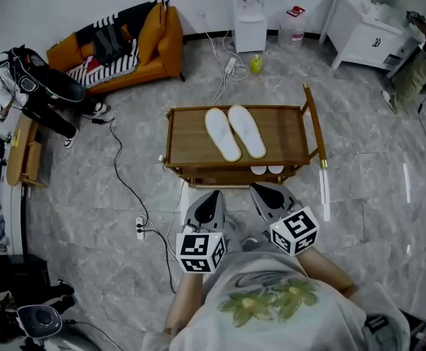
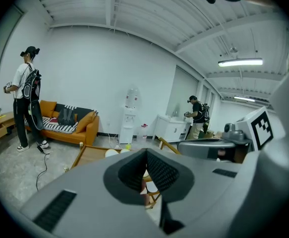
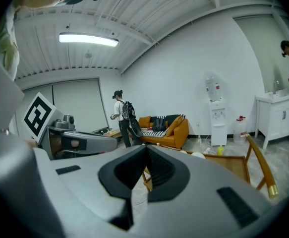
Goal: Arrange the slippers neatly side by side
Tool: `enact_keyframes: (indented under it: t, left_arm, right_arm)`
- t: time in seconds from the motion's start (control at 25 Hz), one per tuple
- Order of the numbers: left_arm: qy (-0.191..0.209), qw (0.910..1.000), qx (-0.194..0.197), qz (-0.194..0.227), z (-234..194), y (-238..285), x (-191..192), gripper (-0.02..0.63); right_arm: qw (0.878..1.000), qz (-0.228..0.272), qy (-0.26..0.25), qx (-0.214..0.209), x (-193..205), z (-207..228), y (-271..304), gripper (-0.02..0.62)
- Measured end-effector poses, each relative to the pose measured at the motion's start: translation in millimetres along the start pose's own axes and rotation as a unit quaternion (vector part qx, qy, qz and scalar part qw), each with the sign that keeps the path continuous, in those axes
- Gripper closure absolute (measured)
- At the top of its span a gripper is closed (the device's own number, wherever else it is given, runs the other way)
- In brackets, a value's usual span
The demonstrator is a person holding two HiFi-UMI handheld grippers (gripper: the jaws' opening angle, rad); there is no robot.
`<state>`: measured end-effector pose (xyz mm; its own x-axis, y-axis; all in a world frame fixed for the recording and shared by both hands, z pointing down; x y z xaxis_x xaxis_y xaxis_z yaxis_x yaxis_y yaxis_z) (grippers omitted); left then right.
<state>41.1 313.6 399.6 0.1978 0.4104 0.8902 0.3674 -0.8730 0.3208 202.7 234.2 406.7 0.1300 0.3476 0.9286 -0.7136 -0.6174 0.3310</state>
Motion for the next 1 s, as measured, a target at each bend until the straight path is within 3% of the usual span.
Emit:
enact_keyframes:
  t: [0.56,0.8,1.0]
  left_arm:
    - [-0.003,0.9995,0.008,-0.031,-89,28,-36,0.591]
    - [-0.008,0.9987,0.019,-0.047,-133,42,-49,0.591]
    - [-0.007,0.998,0.032,-0.054,-169,57,-58,0.591]
  right_arm:
    - [0.999,-0.008,0.022,0.022,-27,0,91,0.586]
    - [0.998,-0.035,0.024,0.046,-29,3,136,0.495]
    - [0.996,-0.058,0.024,0.068,-24,8,170,0.463]
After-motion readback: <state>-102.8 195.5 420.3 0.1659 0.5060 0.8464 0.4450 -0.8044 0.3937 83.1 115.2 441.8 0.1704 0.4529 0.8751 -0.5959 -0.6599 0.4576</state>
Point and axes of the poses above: the fingertips, and each gripper's own axes: y forward along the fingers, z to its right, x out of its underside, the point moved 8 cm from there along -y, backward along the fingers, and after that the axes turned 14 degrees about x, right-handed, at the moved point
